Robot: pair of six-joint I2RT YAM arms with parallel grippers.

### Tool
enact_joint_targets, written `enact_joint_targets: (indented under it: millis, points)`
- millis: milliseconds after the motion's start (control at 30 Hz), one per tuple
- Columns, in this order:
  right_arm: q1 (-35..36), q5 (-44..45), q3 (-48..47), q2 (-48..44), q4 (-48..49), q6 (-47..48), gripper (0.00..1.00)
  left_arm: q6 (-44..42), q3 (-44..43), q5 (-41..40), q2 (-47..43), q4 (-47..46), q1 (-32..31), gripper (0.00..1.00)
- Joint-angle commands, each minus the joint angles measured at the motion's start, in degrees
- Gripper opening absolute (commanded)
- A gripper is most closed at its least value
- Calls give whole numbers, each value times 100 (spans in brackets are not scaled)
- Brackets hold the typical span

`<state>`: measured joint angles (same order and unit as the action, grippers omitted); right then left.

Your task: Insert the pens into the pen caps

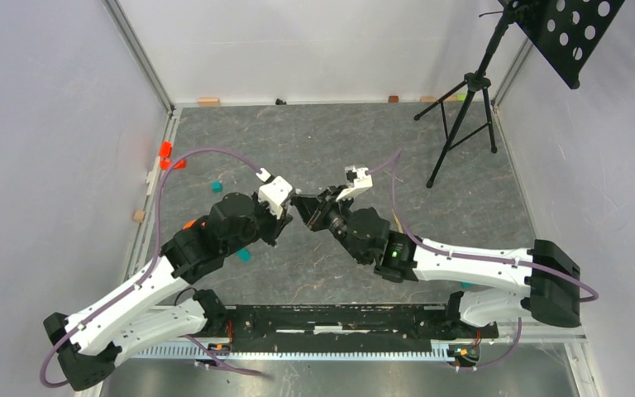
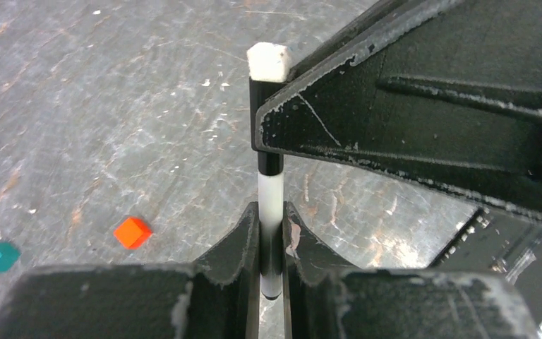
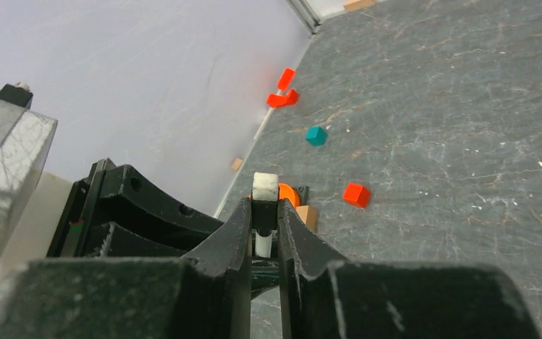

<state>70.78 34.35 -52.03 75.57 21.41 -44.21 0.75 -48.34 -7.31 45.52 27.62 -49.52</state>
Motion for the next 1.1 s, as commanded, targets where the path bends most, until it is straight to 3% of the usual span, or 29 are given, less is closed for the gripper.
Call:
enact_joint_targets:
  millis: [0,233,467,867,900,1067]
  points:
    - [252,-1642,1062,-132,997,930,0,-321,-135,961,-363,-1612,-22,2]
    - [155,-2671,1826,-617,1476,2333,0,-389,-14,1939,-675,-1774,-23,2]
    - [-77,-4399,2198,-719,1973,2838,0,-366,24,2945,-767,-1944,-10,2]
    - [-370,-4743,2380,-1018,1842,2877,0,-416,77,3185,-845,-1971,-14,2]
    - [-385,-4708,2366,-1038,1823,2866,1,-425,74,3171,-842,-1962,-14,2]
    - [-428,-4291,2375,-1325,1771,2933,35,-436,78,3153,-784,-1936,-9,2]
